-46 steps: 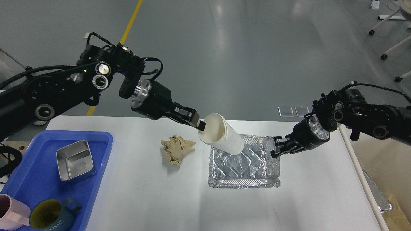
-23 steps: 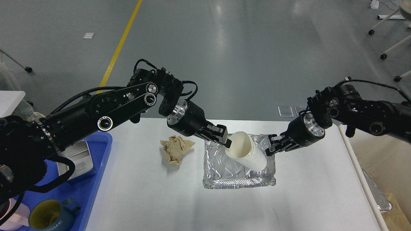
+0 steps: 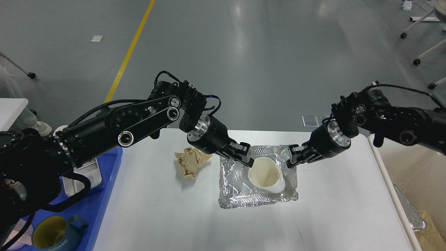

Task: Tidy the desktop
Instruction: 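Carry the paper cup over the foil tray and set it inside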

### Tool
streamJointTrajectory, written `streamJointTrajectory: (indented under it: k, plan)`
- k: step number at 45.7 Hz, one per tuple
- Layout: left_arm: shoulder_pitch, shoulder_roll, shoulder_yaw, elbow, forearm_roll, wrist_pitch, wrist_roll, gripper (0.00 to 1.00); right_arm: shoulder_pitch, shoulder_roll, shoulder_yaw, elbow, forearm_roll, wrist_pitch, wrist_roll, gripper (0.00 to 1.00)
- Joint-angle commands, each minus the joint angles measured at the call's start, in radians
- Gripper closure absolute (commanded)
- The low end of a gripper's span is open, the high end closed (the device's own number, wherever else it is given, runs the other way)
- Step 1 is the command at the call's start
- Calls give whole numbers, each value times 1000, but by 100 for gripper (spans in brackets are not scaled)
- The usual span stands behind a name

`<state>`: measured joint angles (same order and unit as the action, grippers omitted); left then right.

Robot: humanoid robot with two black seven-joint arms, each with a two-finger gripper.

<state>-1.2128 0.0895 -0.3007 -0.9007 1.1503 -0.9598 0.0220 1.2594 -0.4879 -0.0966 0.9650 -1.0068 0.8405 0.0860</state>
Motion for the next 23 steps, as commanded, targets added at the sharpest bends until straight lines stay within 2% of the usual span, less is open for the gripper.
streamJointTrajectory:
  k: [1,7,17,23]
  plan:
    - [1,-16,0,8,-1,0,32,62,0,0,0,-2,4,0,0,100]
    - [1,-27,0,8,-9,0,41,52,0,0,0,-2,4,0,0,100]
    - [1,-20,-6,8,-15,0,41,49,0,-1,-2,-2,4,2,0,100]
    - [-1,-8,-21,8,-21,0,39,43,0,-1,-6,-3,4,9,0,100]
